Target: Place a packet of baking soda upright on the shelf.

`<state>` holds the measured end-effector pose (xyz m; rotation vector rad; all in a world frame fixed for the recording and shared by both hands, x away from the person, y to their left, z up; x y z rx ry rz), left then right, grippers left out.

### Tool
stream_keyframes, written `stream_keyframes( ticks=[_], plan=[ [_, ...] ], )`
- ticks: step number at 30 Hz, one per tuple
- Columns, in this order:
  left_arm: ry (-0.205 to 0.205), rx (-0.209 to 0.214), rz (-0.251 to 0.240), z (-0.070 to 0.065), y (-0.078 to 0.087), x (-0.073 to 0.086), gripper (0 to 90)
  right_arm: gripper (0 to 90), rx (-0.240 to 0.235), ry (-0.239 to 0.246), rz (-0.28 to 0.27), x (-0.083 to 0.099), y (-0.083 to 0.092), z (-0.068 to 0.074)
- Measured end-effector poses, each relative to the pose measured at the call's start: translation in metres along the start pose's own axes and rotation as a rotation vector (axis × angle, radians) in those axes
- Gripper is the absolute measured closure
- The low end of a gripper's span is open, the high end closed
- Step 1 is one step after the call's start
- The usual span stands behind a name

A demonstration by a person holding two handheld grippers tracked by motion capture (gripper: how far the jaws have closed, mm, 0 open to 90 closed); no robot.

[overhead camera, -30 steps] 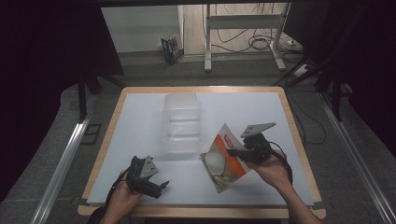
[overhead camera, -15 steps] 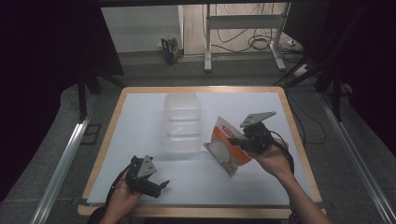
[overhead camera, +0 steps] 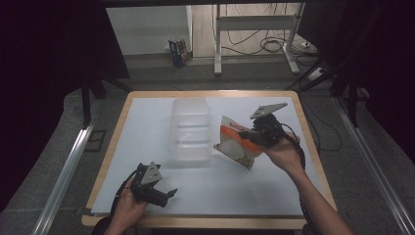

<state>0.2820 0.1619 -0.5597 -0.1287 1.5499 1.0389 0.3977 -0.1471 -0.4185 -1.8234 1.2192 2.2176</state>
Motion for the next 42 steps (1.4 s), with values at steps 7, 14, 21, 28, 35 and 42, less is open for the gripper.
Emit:
stream_keyframes(
  ticks=[7,14,21,28,35,42],
  plan=[
    [0.014,0.016,-0.011,0.000,0.001,-0.001,0.0,88.8,0.023,0.015,-0.003,-0.017,-0.002,-0.011],
    [0.019,0.044,-0.018,-0.003,0.001,-0.002,0.0,88.8,0.040,0.019,-0.006,-0.037,-0.009,-0.022],
    [0.024,0.052,-0.027,-0.003,0.003,-0.003,0.0,88.8,0.037,0.029,-0.013,-0.059,-0.024,-0.028],
    [0.023,0.056,-0.026,-0.003,0.003,-0.003,0.0,88.8,0.035,0.046,-0.006,-0.077,-0.041,-0.029],
    [0.017,0.053,-0.018,-0.004,0.002,-0.003,0.0,88.8,0.029,0.056,-0.001,-0.091,-0.056,-0.028],
    [0.014,0.052,-0.018,-0.004,0.002,-0.003,0.0,88.8,0.019,0.060,-0.002,-0.105,-0.074,-0.026]
  ],
)
Point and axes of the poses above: each handheld gripper's, and its own axes: y roughly backward along the jaws, x roughly out of its underside, z roughly to its left, the point moved 5 cm from there along -y, roughly forward along the jaws, and after that the axes turned 10 degrees about -z, right-handed, at the moved point
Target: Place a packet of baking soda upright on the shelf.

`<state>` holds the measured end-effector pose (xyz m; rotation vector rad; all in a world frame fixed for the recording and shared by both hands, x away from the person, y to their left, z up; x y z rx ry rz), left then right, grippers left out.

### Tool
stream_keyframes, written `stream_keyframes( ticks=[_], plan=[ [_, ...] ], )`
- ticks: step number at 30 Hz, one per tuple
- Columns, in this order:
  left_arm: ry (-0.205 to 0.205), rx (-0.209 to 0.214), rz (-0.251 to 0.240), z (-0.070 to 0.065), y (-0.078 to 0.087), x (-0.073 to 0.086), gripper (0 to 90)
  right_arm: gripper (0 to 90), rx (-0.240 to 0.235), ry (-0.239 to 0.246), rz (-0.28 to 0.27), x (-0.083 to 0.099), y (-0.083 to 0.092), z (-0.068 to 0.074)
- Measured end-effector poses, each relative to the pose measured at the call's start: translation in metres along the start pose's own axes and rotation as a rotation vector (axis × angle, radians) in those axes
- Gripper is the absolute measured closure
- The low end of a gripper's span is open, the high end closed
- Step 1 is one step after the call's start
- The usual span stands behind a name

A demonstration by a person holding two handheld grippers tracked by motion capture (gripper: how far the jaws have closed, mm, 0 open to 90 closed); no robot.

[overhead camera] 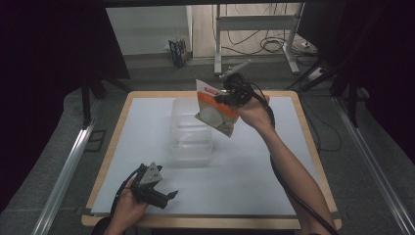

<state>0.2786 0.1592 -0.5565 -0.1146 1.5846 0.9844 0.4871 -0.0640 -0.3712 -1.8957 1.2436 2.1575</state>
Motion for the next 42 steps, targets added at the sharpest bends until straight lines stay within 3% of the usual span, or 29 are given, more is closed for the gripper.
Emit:
stream_keyframes(
  ticks=[9,23,33,37,42],
  plan=[
    [0.026,0.026,-0.009,-0.001,0.000,-0.001,0.0,88.8,-0.028,0.008,0.002,-0.013,-0.029,0.006],
    [0.009,0.023,-0.001,-0.002,0.001,-0.001,0.0,88.8,-0.088,0.028,0.009,-0.030,-0.076,0.027],
    [-0.004,0.012,0.006,-0.003,0.000,-0.001,0.0,88.7,-0.104,0.026,0.083,-0.009,-0.104,0.030],
    [-0.009,0.009,0.009,-0.003,0.000,-0.001,0.0,88.7,-0.115,0.008,0.091,0.001,-0.114,0.030],
    [-0.010,0.007,0.008,-0.004,-0.001,-0.001,0.0,88.7,-0.104,-0.023,0.079,0.007,-0.115,0.022]
  ],
)
Point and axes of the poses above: each handheld gripper's, and its own axes: y roughly backward along the jaws, x roughly out of its underside, z roughly to its left, the point moved 5 cm from there along -y, roughly forward along the jaws, and after that the axes turned 10 degrees about -z, right-handed, at the moved point
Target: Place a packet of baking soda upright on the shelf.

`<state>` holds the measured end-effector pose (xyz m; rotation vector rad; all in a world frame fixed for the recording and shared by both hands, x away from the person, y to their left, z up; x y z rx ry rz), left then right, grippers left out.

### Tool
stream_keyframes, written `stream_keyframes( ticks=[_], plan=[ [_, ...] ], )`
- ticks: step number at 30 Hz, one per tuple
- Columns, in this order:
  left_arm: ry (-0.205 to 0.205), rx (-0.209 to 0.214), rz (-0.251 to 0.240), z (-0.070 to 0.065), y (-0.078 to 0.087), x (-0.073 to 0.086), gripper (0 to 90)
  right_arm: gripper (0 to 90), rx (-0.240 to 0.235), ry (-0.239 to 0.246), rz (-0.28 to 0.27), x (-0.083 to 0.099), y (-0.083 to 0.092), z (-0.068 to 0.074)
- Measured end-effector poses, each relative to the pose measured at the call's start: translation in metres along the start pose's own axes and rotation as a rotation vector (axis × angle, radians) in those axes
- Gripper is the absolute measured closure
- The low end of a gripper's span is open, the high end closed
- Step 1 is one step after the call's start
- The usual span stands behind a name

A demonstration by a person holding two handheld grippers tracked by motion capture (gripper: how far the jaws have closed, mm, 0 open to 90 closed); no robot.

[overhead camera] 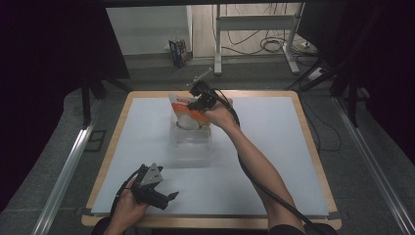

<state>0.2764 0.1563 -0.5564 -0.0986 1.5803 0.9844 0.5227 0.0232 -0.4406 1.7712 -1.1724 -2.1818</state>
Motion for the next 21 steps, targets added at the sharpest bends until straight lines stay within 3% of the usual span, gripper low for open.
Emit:
stream_keyframes(
  ticks=[6,13,21],
  plan=[
    [-0.009,-0.001,0.007,-0.001,-0.001,0.000,0.0,88.7,-0.012,-0.034,-0.002,0.014,-0.003,-0.005],
    [-0.009,-0.008,0.005,0.000,0.000,0.000,0.0,88.0,0.000,0.008,0.009,0.012,-0.003,-0.003],
    [-0.006,-0.008,0.003,0.001,0.001,0.000,0.0,66.8,0.017,0.035,-0.024,0.009,-0.001,0.000]
  ],
)
Point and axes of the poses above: each handheld gripper's, and its own axes: y roughly backward along the jaws, x roughly out of its underside, z roughly to its left, the point moved 5 cm from there along -y, roughly forward along the jaws, and after that the axes turned 10 degrees about -z, right-handed, at the moved point
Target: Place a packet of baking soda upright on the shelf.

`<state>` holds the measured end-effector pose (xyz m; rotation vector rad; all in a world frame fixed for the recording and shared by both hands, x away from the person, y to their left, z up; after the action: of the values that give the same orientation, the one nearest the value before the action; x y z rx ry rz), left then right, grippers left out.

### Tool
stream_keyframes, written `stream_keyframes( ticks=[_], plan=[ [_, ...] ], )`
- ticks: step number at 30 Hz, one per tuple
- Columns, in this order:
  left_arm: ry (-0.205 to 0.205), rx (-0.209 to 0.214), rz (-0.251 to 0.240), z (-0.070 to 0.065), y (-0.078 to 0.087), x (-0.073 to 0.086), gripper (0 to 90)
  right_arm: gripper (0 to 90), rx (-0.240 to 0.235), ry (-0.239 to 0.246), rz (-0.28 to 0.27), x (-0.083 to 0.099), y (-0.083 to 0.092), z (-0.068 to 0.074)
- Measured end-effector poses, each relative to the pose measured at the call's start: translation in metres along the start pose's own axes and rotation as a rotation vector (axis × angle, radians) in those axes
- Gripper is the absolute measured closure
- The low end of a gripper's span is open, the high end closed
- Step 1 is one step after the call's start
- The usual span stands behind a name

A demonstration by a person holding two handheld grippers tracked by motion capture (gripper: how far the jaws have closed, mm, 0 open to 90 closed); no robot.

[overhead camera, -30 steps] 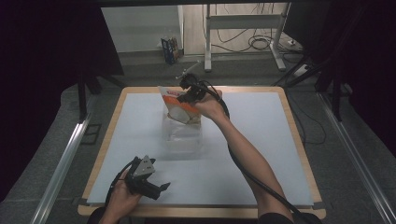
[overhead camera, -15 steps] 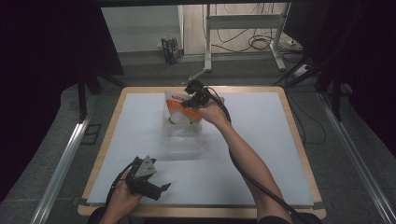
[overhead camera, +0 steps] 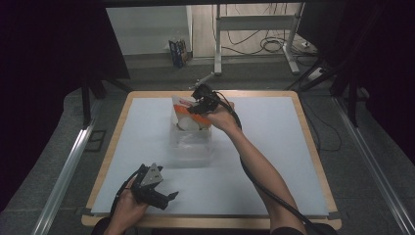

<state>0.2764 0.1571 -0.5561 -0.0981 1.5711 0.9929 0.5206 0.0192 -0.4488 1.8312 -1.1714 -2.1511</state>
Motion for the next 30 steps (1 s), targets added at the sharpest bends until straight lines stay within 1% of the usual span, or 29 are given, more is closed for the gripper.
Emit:
stream_keyframes(
  ticks=[6,10,13,18,30],
  plan=[
    [0.008,0.004,-0.001,-0.001,0.000,-0.001,0.0,45.4,0.012,0.026,-0.030,-0.004,0.005,0.001],
    [0.008,0.002,0.004,-0.001,0.000,-0.001,0.0,37.5,0.022,0.028,-0.046,-0.003,0.009,0.000],
    [0.001,-0.005,0.017,-0.001,0.000,0.000,0.0,34.1,0.021,0.024,-0.059,-0.002,0.013,-0.002],
    [0.003,-0.008,0.023,-0.001,-0.001,0.000,0.0,30.1,0.015,0.014,-0.084,-0.003,0.021,-0.002],
    [-0.001,-0.011,0.025,-0.002,0.000,-0.001,0.0,23.2,-0.006,0.029,-0.112,-0.004,0.039,0.003]
  ],
)
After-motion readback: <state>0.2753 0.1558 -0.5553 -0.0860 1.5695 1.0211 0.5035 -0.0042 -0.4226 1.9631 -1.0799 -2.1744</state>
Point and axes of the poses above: each handheld gripper's, and its own axes: y roughly backward along the jaws, x roughly out of its underside, z roughly to its left, the point moved 5 cm from there along -y, roughly forward along the jaws, and after that the axes turned 10 degrees about -z, right-handed, at the moved point
